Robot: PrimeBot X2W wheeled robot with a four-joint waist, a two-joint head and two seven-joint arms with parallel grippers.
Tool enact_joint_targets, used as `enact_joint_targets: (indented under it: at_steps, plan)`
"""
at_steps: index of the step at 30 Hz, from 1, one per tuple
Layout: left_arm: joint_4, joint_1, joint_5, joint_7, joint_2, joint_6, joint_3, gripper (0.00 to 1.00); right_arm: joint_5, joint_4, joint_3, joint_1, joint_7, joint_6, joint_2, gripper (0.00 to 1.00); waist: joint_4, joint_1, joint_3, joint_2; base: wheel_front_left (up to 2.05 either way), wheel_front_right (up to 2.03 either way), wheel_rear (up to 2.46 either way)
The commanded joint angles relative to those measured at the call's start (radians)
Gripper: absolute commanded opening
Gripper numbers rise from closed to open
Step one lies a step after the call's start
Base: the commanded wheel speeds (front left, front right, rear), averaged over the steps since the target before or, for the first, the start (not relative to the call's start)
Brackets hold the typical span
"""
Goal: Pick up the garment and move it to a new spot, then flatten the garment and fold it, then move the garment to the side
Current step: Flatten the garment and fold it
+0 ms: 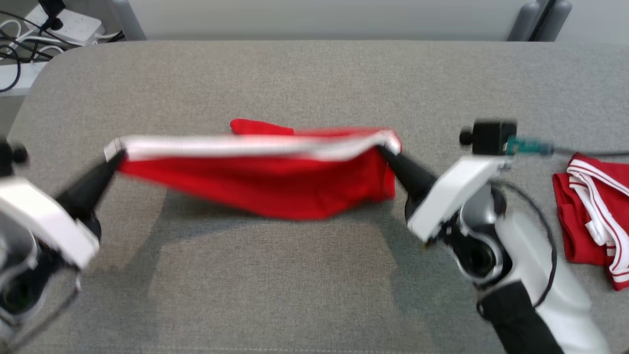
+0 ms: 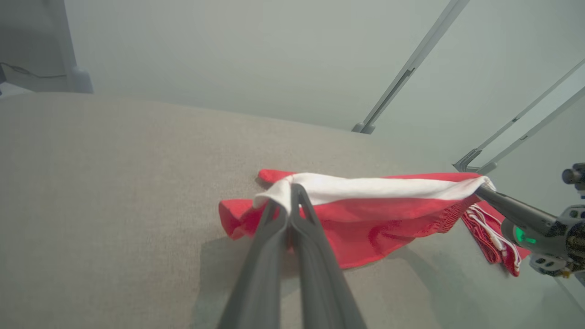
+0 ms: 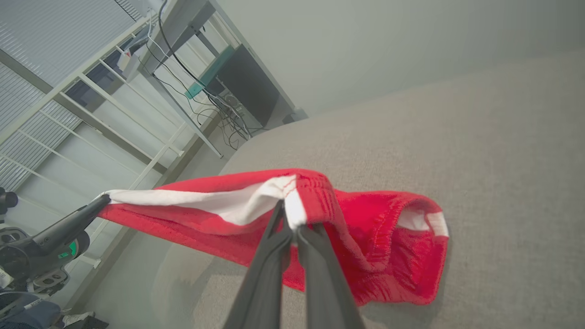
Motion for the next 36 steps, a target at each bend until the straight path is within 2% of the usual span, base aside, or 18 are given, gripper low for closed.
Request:
enact_joint_targets:
  at_steps: [1,6,9,13,17,20,22,23,25,27,28,29,30,31,32,34,36]
  plan:
    - [0.000,0.040,-0.016,-0.025,0.058,-0.007,0.024,0.00,0.038,-0.026,0.018,0.049,0.035,0.002,0.014,0.00,-0.004,0.0000,-0.024,0.0000,0.00,0.00,0.00]
    - [-0.004,0.186,-0.080,-0.037,0.034,-0.007,-0.040,0.00,0.114,-0.055,0.034,0.161,0.188,0.002,0.014,0.00,-0.015,0.0000,-0.094,0.0000,0.00,0.00,0.00]
    - [-0.012,0.220,-0.084,-0.015,0.043,-0.007,-0.068,0.00,0.131,-0.075,0.020,0.189,0.269,0.002,0.010,0.00,-0.019,0.0000,-0.126,0.0000,0.00,0.00,0.00]
    - [-0.055,0.213,-0.074,0.055,0.100,-0.007,-0.094,0.00,0.175,-0.149,-0.044,0.238,0.460,0.002,-0.015,0.00,-0.012,0.0000,-0.172,0.0000,0.00,0.00,0.00]
    - [-0.146,0.180,-0.114,0.164,0.184,-0.007,-0.090,0.00,0.177,-0.279,-0.152,0.305,0.648,0.002,-0.013,0.00,0.001,0.0000,-0.157,0.0000,0.00,0.00,0.00]
    - [-0.201,0.184,-0.147,0.276,0.251,-0.007,-0.114,0.00,0.097,-0.364,-0.211,0.369,0.765,0.002,0.006,0.00,0.000,0.0000,-0.101,0.0000,0.00,0.00,0.00]
    - [-0.225,0.196,-0.188,0.340,0.262,-0.007,-0.131,0.00,0.008,-0.389,-0.221,0.403,0.804,0.002,0.012,0.00,-0.003,0.0000,-0.042,0.0000,0.00,0.00,0.00]
    - [-0.231,0.204,-0.218,0.372,0.255,-0.007,-0.137,0.00,-0.006,-0.385,-0.209,0.413,0.796,0.002,0.013,0.00,-0.005,0.0000,-0.008,0.0000,0.00,0.00,0.00]
    - [-0.233,0.211,-0.288,0.455,0.230,-0.007,-0.140,0.00,-0.018,-0.352,-0.164,0.379,0.705,0.002,0.014,0.00,-0.010,0.0000,0.067,0.0000,0.00,0.00,0.00]
    - [-0.190,0.155,-0.308,0.444,0.210,-0.007,-0.059,0.00,-0.047,-0.314,-0.146,0.244,0.482,0.002,0.014,0.00,-0.018,0.0000,0.140,0.0000,0.00,0.00,0.00]
    - [-0.160,0.090,-0.271,0.361,0.199,-0.007,0.022,0.00,-0.057,-0.290,-0.155,0.145,0.336,0.002,0.014,0.00,-0.022,0.0000,0.174,0.0000,0.00,0.00,0.00]
    - [-0.142,0.009,-0.228,0.225,0.179,-0.007,0.131,0.00,-0.087,-0.264,-0.186,0.027,0.162,0.002,0.014,0.00,-0.026,0.0000,0.206,0.0000,0.00,0.00,0.00]
    - [-0.125,-0.066,-0.204,0.089,0.161,-0.007,0.241,0.00,-0.100,-0.223,-0.206,-0.085,0.034,0.002,0.014,0.00,-0.028,0.0000,0.230,0.0000,0.00,0.00,0.00]
    - [-0.137,-0.127,-0.194,0.002,0.149,-0.007,0.323,0.00,-0.112,-0.173,-0.245,-0.188,-0.087,0.002,0.014,0.00,-0.029,0.0000,0.246,0.0000,0.00,0.00,0.00]
    - [-0.147,-0.174,-0.212,-0.052,0.134,-0.007,0.395,0.00,-0.121,-0.113,-0.259,-0.284,-0.163,0.002,0.014,0.00,-0.029,0.0000,0.254,0.0000,0.00,0.00,0.00]
    - [-0.173,-0.227,-0.201,-0.081,0.136,-0.007,0.467,0.00,-0.139,0.021,-0.252,-0.431,-0.194,0.002,0.014,0.00,-0.032,0.0000,0.245,0.0000,0.00,0.00,0.00]
    - [-0.206,-0.243,-0.196,-0.077,0.137,-0.007,0.498,0.00,-0.162,0.136,-0.237,-0.535,-0.169,0.002,0.014,0.00,-0.039,0.0000,0.247,0.0000,0.00,0.00,0.00]
